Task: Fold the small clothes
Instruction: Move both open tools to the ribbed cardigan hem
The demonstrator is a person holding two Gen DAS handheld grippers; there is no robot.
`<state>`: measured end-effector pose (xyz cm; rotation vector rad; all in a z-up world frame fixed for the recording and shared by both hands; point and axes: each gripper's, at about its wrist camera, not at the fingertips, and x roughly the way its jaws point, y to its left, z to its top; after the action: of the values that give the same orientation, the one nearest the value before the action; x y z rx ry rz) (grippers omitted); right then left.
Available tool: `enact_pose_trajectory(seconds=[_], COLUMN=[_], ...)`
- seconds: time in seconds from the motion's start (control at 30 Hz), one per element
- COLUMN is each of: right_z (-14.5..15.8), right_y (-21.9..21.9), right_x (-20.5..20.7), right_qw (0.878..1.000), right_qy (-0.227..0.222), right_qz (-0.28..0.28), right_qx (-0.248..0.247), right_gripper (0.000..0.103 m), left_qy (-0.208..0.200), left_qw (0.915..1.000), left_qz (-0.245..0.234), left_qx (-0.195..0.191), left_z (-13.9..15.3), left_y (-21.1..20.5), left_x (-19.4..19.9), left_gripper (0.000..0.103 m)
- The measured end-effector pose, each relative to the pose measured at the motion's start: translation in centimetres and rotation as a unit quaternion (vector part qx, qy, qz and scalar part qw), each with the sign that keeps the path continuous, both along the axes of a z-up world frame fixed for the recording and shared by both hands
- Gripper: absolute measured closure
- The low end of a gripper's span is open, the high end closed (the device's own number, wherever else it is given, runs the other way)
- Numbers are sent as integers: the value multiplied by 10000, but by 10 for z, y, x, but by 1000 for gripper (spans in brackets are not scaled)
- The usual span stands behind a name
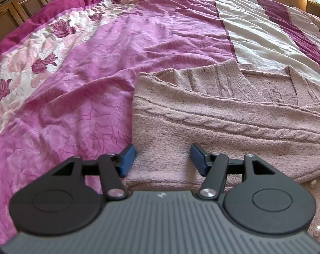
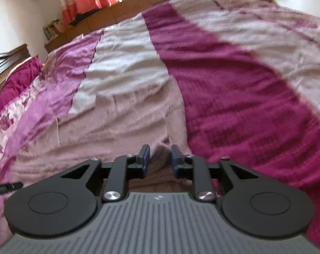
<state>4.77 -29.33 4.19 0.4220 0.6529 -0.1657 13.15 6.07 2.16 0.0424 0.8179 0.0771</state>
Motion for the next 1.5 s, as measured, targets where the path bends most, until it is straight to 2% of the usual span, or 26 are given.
enact_pose_trajectory(seconds=[0.1,0.17,0.27,0.4,0.5,0.73,0.97,1.17,1.5], right_z=[15,20,13,-14,-26,-14,14,30,38], right_y=[15,21,27,28,24,22,25,29,34], right_x=[-1,1,7,18,17,12,-16,-50,-108], right_qw=[9981,9969,9966,9976,9983,9985,9976,9952,9909], right_qy=[-344,-469,-397,54,-104,-196,-349,-382,-120], right_qz=[115,293,566,617,547,513,592,888,1311], right_qx=[-501,-563,-458,-293,-171,26,68,147,267], right_gripper=[60,58,57,56,56,45,41,35,31], left_qy=[-6,-10,-19,-26,0,106,36,51,35], left_qw=[10000,10000,10000,10000,10000,9995,9998,9999,10000], left_qz=[21,26,20,15,62,141,12,-87,-84], left_qx=[5,27,49,29,-53,-271,-194,-108,-1], left_z=[0,-1,-2,-3,-3,10,27,36,47], left_y=[0,-1,-2,-2,2,16,23,31,50], left_x=[0,0,0,0,0,-13,-39,-69,-123], left_gripper=[42,42,42,41,38,40,40,40,40])
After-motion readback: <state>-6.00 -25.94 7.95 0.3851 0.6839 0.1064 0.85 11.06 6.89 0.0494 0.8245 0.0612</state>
